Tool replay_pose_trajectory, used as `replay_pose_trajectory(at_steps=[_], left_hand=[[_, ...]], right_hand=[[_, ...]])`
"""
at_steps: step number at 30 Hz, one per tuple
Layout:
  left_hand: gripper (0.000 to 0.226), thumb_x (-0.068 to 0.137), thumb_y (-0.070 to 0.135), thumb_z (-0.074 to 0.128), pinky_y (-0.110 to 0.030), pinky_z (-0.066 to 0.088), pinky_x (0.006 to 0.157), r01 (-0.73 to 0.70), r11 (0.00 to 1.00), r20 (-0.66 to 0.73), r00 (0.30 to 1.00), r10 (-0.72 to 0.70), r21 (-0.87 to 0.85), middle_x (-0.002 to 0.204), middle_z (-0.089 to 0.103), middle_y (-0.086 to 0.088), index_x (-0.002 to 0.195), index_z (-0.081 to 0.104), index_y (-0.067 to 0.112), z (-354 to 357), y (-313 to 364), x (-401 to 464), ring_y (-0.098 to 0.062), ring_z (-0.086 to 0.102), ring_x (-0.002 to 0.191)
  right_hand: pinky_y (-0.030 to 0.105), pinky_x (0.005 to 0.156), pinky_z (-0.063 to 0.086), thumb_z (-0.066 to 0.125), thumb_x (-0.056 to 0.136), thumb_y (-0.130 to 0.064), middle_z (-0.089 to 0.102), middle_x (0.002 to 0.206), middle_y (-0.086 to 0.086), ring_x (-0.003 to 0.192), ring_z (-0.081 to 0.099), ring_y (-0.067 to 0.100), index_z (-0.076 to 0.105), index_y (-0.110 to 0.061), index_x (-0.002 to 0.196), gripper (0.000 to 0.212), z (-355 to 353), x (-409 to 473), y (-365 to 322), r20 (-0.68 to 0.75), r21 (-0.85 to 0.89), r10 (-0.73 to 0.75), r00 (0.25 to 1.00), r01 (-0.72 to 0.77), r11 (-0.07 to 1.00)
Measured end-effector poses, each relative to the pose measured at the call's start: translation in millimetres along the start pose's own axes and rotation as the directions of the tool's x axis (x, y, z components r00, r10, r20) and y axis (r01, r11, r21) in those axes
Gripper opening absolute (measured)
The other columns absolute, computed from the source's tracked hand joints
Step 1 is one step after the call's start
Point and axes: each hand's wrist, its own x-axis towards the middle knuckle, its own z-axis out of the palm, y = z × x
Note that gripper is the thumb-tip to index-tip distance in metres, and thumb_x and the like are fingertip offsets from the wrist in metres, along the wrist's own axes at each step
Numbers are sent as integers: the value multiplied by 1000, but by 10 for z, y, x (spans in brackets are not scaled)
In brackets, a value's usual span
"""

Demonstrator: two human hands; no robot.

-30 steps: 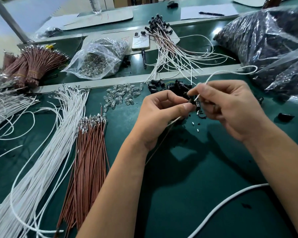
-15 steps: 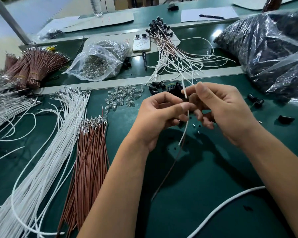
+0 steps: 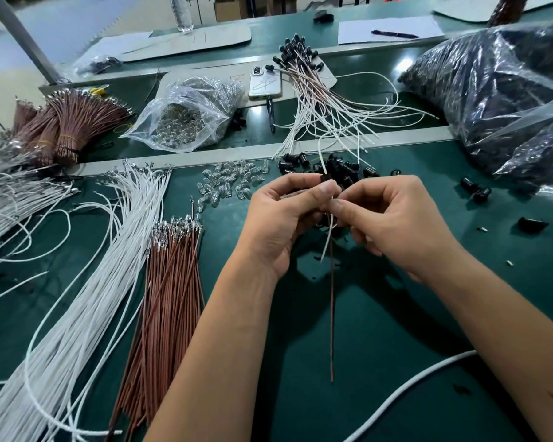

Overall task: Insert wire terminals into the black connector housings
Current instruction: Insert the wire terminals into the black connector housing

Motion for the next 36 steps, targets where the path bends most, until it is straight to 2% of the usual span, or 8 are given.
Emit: replay_pose_trajectory(at_steps=[11, 16, 20, 22, 26, 30, 33, 36], left_hand=[[23, 65, 16, 80, -16, 51, 56, -27, 997, -43, 999, 24, -75, 84, 75, -10, 85, 69, 11, 5, 15, 7, -9, 63, 59], [13, 76, 12, 73, -16, 54, 62, -100, 964, 39, 993, 113, -246, 85, 75, -8, 88, 68, 10, -41, 66, -2, -11, 64, 68], [8, 87, 4, 68, -17, 53, 63, -151, 940, 174, 962, 211, -305, 87, 74, -8, 94, 66, 9, -47, 109, -33, -13, 63, 71], [9, 87, 3, 65, -17, 52, 62, -172, 953, 195, 955, 223, -251, 86, 73, -8, 94, 66, 8, -34, 110, -37, -12, 62, 69], [17, 74, 5, 80, -23, 53, 58, -168, 985, 159, 972, 171, -35, 86, 70, -16, 87, 71, 10, 2, 59, -39, -17, 59, 62], [22, 65, 12, 79, -21, 54, 63, -141, 990, 98, 985, 140, 10, 86, 70, -16, 85, 70, 11, 2, 23, -25, -15, 62, 64], [20, 68, 12, 76, -16, 52, 61, -119, 987, 40, 991, 124, -110, 81, 74, -8, 87, 69, 9, -25, 39, 3, -9, 64, 62], [24, 69, 9, 76, -16, 51, 59, -129, 970, -46, 992, 122, -207, 81, 74, -9, 91, 67, 7, -95, 87, 38, -9, 63, 62]], right_hand=[[16, 38, 29, 71, 95, -7, 58, 61, 9, 45, 44, 9, 73, -11, 75, 21, -188, -2, -127, 268, -5, 171, 948, -176, 984], [19, 42, 34, 72, 89, -10, 58, 56, -6, 45, 44, 8, 71, -18, 74, 17, -318, -45, -190, 727, -174, 233, 645, -155, 972], [23, 47, 39, 73, 89, -20, 62, 60, -6, 50, 50, 6, 74, -21, 80, 9, -307, -65, -195, 833, -290, 309, 459, -113, 950], [21, 43, 37, 76, 88, -24, 63, 63, -4, 50, 51, 6, 76, -14, 91, 10, -272, -67, -170, 805, -257, 293, 516, -141, 956], [15, 35, 30, 77, 89, -39, 63, 67, 7, 46, 49, 8, 76, -7, 91, 32, -140, -29, -124, 443, 58, 183, 878, -231, 971], [16, 33, 30, 71, 85, -36, 65, 65, 10, 45, 50, 9, 77, -12, 76, 26, -142, -19, -124, 383, 75, 128, 915, -169, 983], [16, 34, 35, 76, 91, -30, 66, 64, 9, 44, 52, 9, 78, -9, 79, 25, -254, -27, -121, 586, -101, 238, 774, -221, 970], [16, 36, 39, 72, 94, -26, 67, 65, 4, 46, 55, 8, 79, -11, 84, 20, -325, -50, -152, 807, -272, 359, 469, -243, 931]])
